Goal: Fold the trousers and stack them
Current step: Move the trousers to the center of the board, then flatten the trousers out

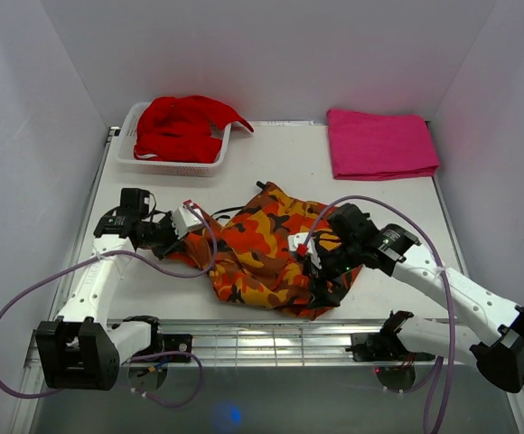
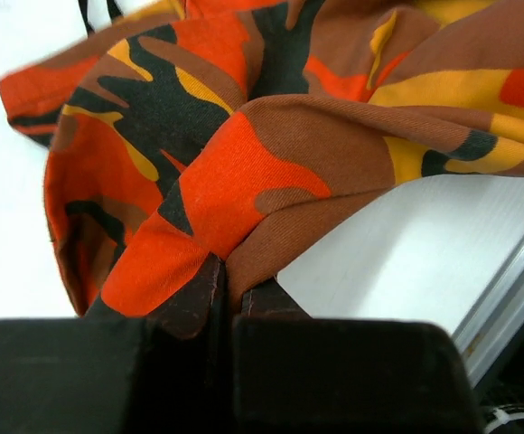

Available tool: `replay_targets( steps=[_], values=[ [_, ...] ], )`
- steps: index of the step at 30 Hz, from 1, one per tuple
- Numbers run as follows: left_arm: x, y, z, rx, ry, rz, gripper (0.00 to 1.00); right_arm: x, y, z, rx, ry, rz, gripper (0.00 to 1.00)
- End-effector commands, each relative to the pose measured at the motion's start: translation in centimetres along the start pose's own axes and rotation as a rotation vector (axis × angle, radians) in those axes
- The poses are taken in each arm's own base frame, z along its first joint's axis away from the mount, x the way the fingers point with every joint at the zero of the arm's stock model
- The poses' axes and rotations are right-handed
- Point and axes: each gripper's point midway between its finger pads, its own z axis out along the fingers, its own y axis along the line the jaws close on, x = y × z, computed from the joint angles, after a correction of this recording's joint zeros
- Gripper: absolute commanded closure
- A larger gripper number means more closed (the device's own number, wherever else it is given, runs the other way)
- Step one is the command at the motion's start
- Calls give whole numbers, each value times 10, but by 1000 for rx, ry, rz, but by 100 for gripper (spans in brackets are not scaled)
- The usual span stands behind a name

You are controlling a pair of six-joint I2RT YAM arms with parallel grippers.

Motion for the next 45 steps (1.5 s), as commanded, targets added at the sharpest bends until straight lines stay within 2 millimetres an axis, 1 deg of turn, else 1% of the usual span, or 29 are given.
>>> replay_targets(
  steps=[1,2,3,4,5,6,9,10,12,13,14,18,23,25,27,29,30,32,33,34,35,36,37,38,39,41,42,43,45],
  values=[
    [24,7,-7,-78,56,102,100,-51,-24,-21,72,-30,-68,3],
    [27,8,-7,-95,60,118,92,-50,-26,-29,63,-9,-30,3],
    [24,12,-11,-135,49,147,83,-59,-29,-35,40,-43,-7,3],
    [24,11,-11,-144,43,160,76,-69,-53,-52,91,-78,36,3],
    [25,10,-11,-148,38,162,68,-71,-65,-59,108,-98,66,2],
    [28,15,-15,-173,38,140,48,-74,-79,-65,131,-120,85,2],
    [15,18,-21,-184,0,78,33,-54,-144,-68,260,-74,164,5],
    [12,20,-23,-185,-10,49,26,-39,-166,-58,282,-35,208,6],
    [-3,24,-30,-173,-52,-25,26,-26,-208,-56,398,2,269,7],
    [-7,26,-33,-170,-66,-56,25,-10,-225,-43,395,42,328,7],
    [-13,26,-34,-153,-94,-116,25,-13,-242,-46,434,49,331,8],
    [-32,39,-51,-158,-167,-248,25,6,-304,-27,532,74,414,8],
    [-37,51,-60,-144,-210,-377,24,27,-350,-18,650,113,425,7],
    [-32,58,-62,-158,-210,-416,24,43,-358,-7,648,156,450,7],
    [-27,63,-64,-171,-207,-433,24,60,-357,-3,646,213,466,10],
    [-19,70,-63,-179,-193,-463,24,88,-348,3,635,289,476,15],
    [-15,71,-62,-176,-187,-475,23,97,-343,4,627,312,476,25],
    [-4,75,-54,-162,-152,-490,23,125,-322,7,601,380,489,36],
    [0,75,-51,-149,-138,-494,18,134,-317,3,601,392,498,49],
    [4,76,-48,-143,-124,-493,18,139,-310,-3,604,398,503,58],
    [12,81,-43,-139,-98,-500,18,159,-294,-3,580,439,528,67],
    [15,87,-40,-149,-91,-497,18,171,-289,-13,590,449,555,88],
    [18,92,-38,-154,-81,-500,17,175,-283,-23,605,453,562,92],
    [21,96,-36,-156,-73,-500,17,184,-279,-32,615,460,579,92],
    [22,105,-32,-153,-70,-498,17,205,-268,-46,624,475,635,92],
    [21,113,-28,-146,-72,-500,17,212,-258,-70,651,456,683,92],
    [21,124,-25,-150,-70,-502,17,228,-249,-88,668,450,737,92],
    [17,127,-21,-142,-67,-495,17,226,-240,-102,675,439,752,92],
    [11,135,-13,-139,-65,-478,18,241,-218,-118,670,423,811,92]
  ],
)
